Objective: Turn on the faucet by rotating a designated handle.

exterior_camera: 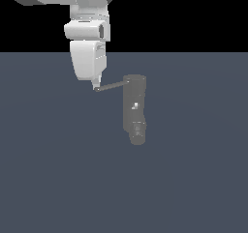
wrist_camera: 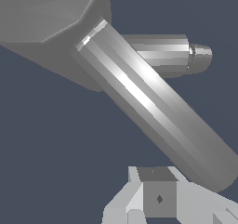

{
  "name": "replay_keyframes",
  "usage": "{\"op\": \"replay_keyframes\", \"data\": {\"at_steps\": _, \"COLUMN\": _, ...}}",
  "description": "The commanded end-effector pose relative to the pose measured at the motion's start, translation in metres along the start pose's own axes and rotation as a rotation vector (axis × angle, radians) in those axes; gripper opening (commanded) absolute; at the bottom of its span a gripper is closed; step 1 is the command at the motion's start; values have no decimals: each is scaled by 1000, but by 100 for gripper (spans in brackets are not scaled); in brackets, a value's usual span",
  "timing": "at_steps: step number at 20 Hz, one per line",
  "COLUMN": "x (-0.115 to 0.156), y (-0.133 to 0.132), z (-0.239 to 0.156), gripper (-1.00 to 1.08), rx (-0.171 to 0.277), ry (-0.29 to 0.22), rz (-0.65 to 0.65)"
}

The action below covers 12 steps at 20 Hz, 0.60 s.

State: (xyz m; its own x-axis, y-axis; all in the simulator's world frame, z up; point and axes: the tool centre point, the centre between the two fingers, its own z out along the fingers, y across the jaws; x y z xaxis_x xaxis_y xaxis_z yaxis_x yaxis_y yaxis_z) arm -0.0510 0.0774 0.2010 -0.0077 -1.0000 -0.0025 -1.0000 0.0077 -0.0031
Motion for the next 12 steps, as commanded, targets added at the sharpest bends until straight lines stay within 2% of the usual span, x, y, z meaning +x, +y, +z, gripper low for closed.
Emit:
{"op": "replay_keyframes", "data": {"at_steps": 1, "x": 11, "y": 6, "z": 0, "gripper": -100, "rx": -2, "ry": 2, "rz": 8}}
{"op": "replay_keyframes", "data": {"at_steps": 12, "x": 37, "y": 34, "z": 0, "gripper": -100, "rx": -2, "ry": 2, "rz": 7}}
